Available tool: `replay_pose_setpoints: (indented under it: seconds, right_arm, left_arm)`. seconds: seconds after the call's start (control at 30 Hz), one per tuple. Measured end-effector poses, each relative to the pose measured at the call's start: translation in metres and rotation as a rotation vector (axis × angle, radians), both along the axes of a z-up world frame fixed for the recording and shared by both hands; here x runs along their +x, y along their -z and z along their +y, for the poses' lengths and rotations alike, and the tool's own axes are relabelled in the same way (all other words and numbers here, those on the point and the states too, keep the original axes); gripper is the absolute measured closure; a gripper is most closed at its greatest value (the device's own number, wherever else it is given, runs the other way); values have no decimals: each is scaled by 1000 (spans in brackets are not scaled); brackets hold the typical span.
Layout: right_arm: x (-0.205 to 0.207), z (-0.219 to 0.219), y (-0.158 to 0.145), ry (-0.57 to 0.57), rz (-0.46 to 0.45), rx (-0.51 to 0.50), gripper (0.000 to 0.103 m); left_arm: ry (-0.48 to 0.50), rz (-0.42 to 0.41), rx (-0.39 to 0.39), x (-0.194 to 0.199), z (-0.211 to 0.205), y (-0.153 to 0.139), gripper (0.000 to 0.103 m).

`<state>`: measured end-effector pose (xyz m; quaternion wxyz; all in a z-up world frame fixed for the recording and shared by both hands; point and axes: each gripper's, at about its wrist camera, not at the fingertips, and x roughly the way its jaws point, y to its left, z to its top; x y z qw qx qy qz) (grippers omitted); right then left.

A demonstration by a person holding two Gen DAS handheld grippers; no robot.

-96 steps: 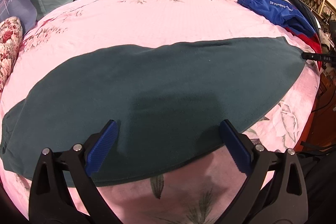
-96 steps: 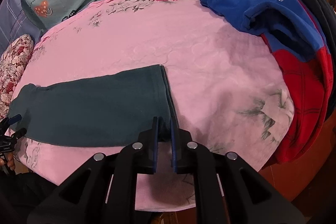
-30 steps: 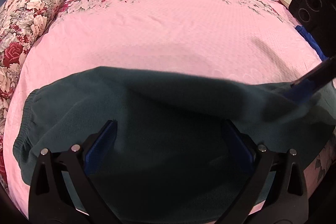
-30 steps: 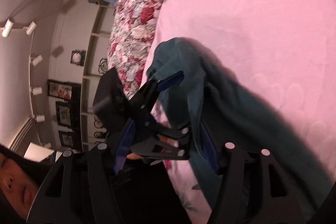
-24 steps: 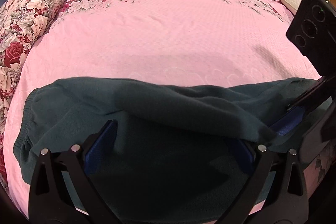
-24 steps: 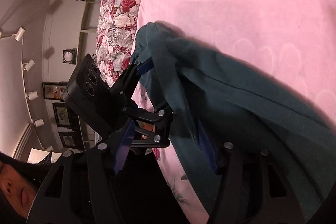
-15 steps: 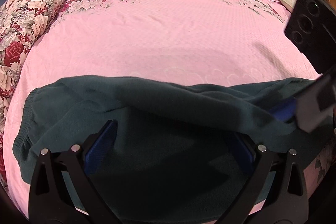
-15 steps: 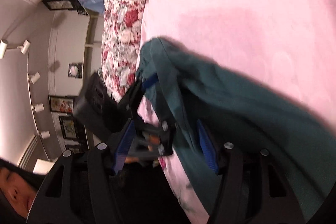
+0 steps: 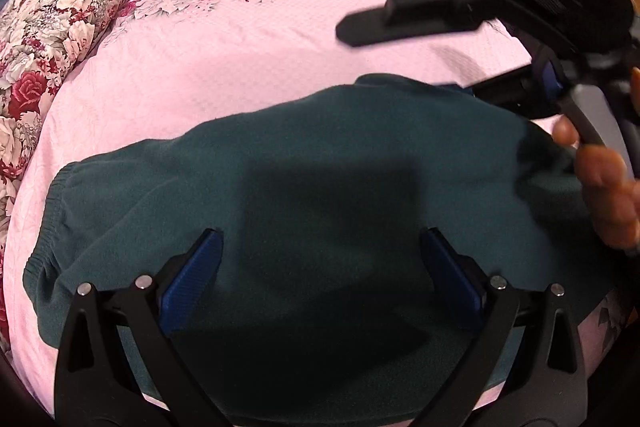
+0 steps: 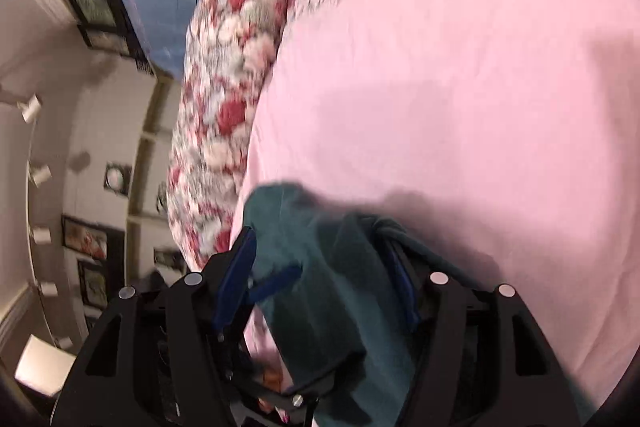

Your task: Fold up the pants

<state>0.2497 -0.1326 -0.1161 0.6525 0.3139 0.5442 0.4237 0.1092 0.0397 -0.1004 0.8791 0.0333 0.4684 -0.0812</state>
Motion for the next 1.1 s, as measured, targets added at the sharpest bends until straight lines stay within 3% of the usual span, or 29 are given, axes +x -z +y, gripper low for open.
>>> replay_pose_setpoints:
  seconds: [0.33, 0.53, 0.67, 0.8, 0.87, 0.9, 0.93, 1.07, 1.1]
  right_arm:
    - [15, -12, 6, 53, -43, -47, 42]
    - [14, -39, -33, 124, -127, -20, 41]
    - [-2, -10, -50, 33, -147, -16, 42]
    - [-3, 21, -19, 16, -83, -148, 50]
    - [4, 24, 5, 32, -34, -187, 73]
    - [7, 23, 12, 37, -37, -198, 84]
    - [9, 22, 15, 41, -39, -207, 88]
    - [6, 16, 1, 74, -100, -210, 83]
    - [2, 14, -6, 77, -122, -212, 78]
  left_arm:
    - [3, 1, -3, -1, 5, 0, 2]
    - [-11, -17, -23, -5, 14, -6, 2]
    - [-44, -78, 11, -17, 27, -24, 2]
    - [-170, -74, 86, -13, 66, -23, 2]
    - [-282, -21, 123, -6, 104, -9, 2]
    - [-313, 8, 100, -2, 120, -3, 2]
    - [-315, 31, 10, 0, 135, -1, 2]
    - [-295, -6, 107, -2, 122, -10, 2]
    - [-295, -20, 108, -6, 121, -14, 2]
